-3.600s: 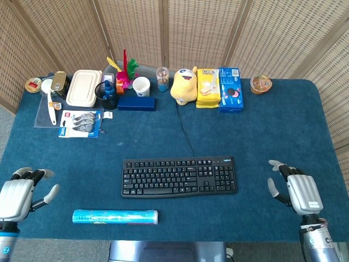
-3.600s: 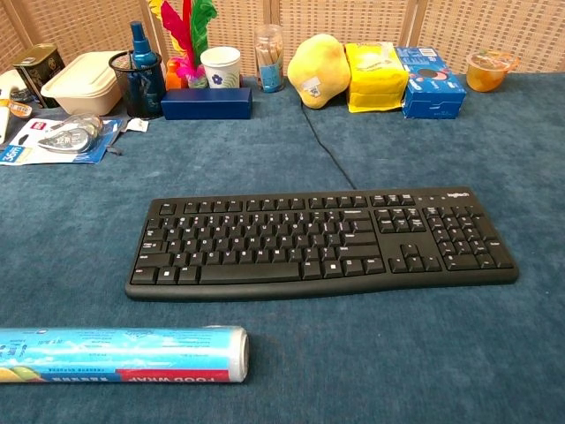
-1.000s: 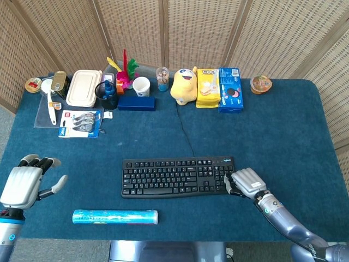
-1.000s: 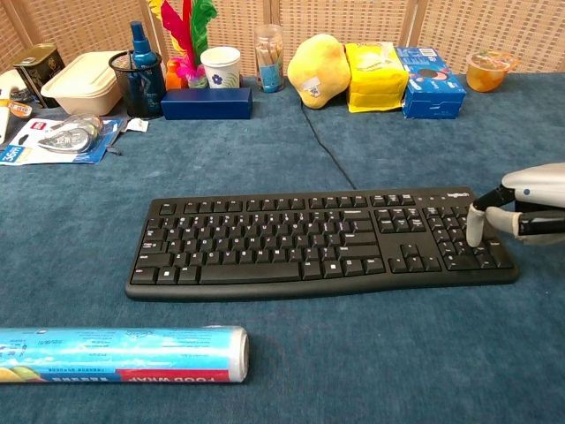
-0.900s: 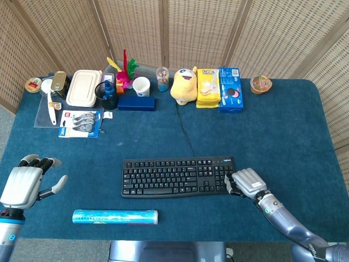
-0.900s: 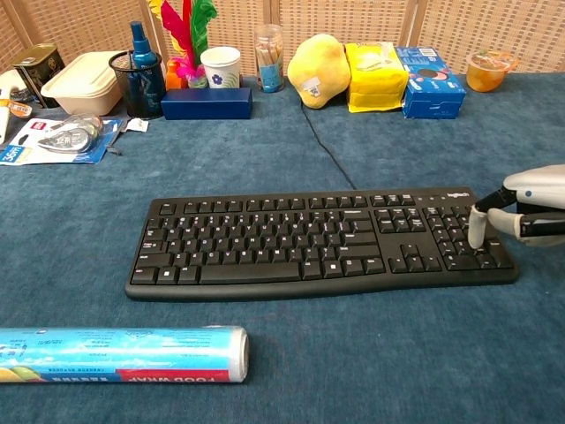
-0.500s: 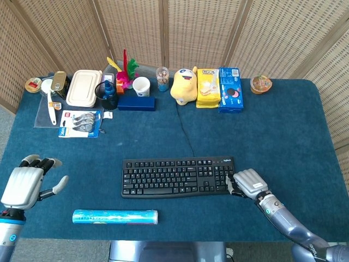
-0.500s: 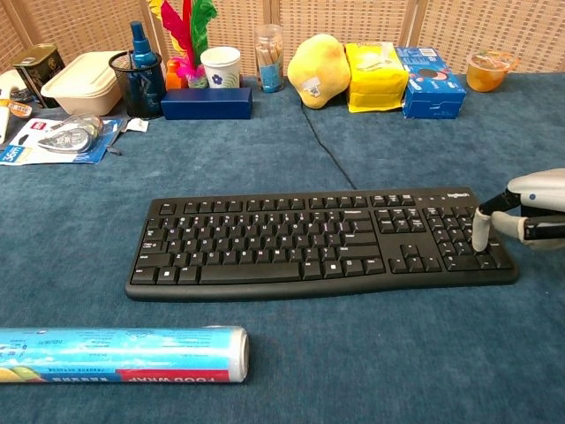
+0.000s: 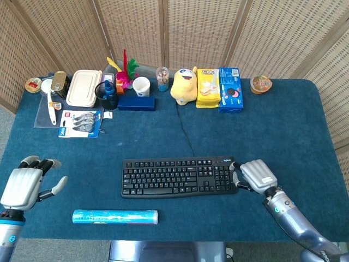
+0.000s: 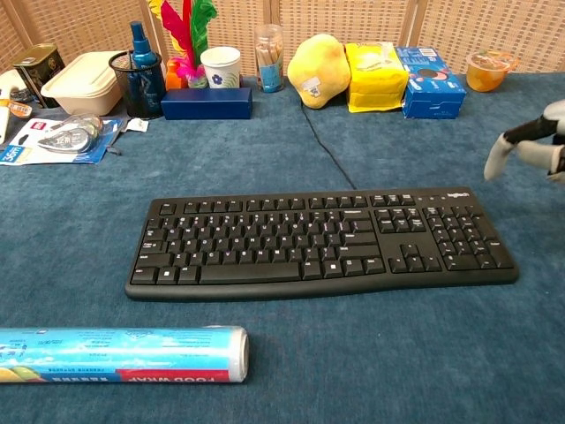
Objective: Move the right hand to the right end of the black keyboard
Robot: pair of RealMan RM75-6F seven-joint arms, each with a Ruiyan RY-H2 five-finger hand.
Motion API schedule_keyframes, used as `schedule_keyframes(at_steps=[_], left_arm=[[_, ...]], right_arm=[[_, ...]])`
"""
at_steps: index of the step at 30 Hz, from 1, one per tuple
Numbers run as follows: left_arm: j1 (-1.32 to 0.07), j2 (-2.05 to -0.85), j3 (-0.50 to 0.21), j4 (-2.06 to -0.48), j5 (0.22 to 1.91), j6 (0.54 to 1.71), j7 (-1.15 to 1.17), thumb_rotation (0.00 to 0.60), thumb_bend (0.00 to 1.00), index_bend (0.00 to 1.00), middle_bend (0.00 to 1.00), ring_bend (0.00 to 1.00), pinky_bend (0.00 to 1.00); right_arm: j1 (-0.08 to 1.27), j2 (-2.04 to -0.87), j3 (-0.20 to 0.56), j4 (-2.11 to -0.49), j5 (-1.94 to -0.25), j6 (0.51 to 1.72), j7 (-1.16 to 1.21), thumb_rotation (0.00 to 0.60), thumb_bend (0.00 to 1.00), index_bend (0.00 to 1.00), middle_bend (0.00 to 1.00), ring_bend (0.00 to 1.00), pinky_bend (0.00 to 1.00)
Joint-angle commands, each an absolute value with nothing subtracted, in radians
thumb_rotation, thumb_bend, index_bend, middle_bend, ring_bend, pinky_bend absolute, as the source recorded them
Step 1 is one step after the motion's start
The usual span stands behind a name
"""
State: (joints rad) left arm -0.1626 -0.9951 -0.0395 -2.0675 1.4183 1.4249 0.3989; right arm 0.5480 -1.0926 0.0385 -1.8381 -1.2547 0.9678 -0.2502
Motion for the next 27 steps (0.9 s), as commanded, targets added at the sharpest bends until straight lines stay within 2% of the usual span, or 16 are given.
schedule_keyframes(at_steps=[1,3,6,12,17,27], left_arm=[[-0.156,-0.995,-0.033,-2.065,1.421,1.429,0.392,0.0,0.22,0.35,0.43,0.4,0.21],[-0.149,-0.994,-0.027,-2.062,1.423,1.433,0.384,0.0,0.21,0.35,0.43,0.4,0.21],[-0.13,-0.993,-0.01,-2.057,1.432,1.445,0.369,0.0,0.22,0.35,0.43,0.4,0.21],[-0.105,-0.992,0.011,-2.046,1.441,1.459,0.345,0.0,0.22,0.35,0.43,0.4,0.21],[-0.09,-0.997,0.024,-2.035,1.445,1.463,0.329,0.0,0.22,0.35,0.43,0.4,0.21],[-0.09,-1.013,0.022,-2.018,1.439,1.449,0.32,0.0,0.22,0.35,0.43,0.4,0.21]], right_arm=[[0.51,-1.071,0.048,-1.864,-1.264,1.029,-0.229,0.0,0.67,0.26,0.89,0.98,0.89],[0.485,-1.068,0.052,-1.868,-1.275,1.074,-0.207,0.0,0.64,0.26,0.78,0.91,0.83],[0.432,-1.07,0.062,-1.866,-1.288,1.168,-0.159,0.0,0.62,0.26,0.68,0.79,0.74],[0.368,-1.091,0.064,-1.847,-1.317,1.273,-0.121,0.0,0.6,0.26,0.57,0.64,0.61],[0.325,-1.114,0.064,-1.824,-1.339,1.345,-0.122,0.0,0.59,0.26,0.56,0.58,0.57],[0.262,-1.147,0.067,-1.797,-1.361,1.432,-0.135,0.0,0.59,0.27,0.56,0.58,0.56]])
